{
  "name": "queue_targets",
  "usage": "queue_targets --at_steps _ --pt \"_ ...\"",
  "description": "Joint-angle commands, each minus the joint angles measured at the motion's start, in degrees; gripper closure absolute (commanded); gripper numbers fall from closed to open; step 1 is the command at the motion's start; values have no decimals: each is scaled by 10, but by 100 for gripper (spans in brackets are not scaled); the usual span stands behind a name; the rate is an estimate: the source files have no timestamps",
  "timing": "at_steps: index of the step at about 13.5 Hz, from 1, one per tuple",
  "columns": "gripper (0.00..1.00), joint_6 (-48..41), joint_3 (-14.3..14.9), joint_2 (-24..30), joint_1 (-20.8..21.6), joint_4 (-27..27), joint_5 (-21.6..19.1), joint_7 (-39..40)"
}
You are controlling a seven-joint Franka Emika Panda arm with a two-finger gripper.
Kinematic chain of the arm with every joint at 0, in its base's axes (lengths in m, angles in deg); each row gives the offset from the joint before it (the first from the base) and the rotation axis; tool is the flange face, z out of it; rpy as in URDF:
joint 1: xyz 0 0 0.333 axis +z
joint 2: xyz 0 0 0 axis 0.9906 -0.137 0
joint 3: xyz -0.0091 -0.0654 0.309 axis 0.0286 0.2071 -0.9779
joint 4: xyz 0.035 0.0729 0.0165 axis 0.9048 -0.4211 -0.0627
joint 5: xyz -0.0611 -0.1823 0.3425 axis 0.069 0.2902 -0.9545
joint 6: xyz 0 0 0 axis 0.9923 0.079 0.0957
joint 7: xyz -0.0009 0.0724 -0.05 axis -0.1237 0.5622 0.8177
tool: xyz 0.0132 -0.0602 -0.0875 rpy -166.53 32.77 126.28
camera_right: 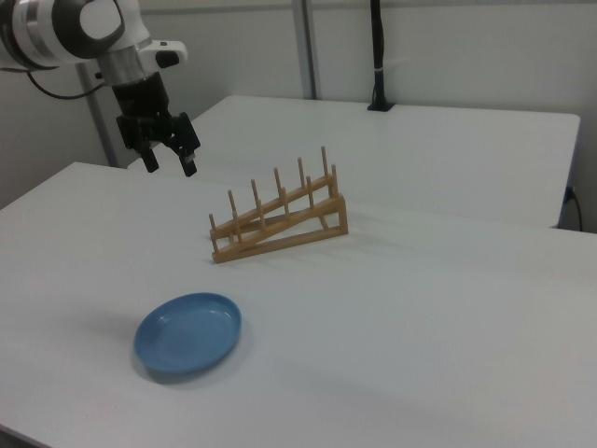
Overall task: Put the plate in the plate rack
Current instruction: 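Move the open gripper down over the rim of the blue plate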
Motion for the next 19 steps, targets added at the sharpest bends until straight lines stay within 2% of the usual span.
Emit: queue_targets --at_steps 1,8,11,13,15,19 --pt "0 -7 6 12 1 -15 1 -1" --pt "0 10 6 6 -11 -59 -4 91" --pt "0 49 6 5 -37 -100 -14 197" --pt "2 84 7 -8 -70 -134 -14 293" --pt "16 109 7 -38 -95 -152 -14 349" --pt "42 145 7 -85 -104 -174 -7 369"
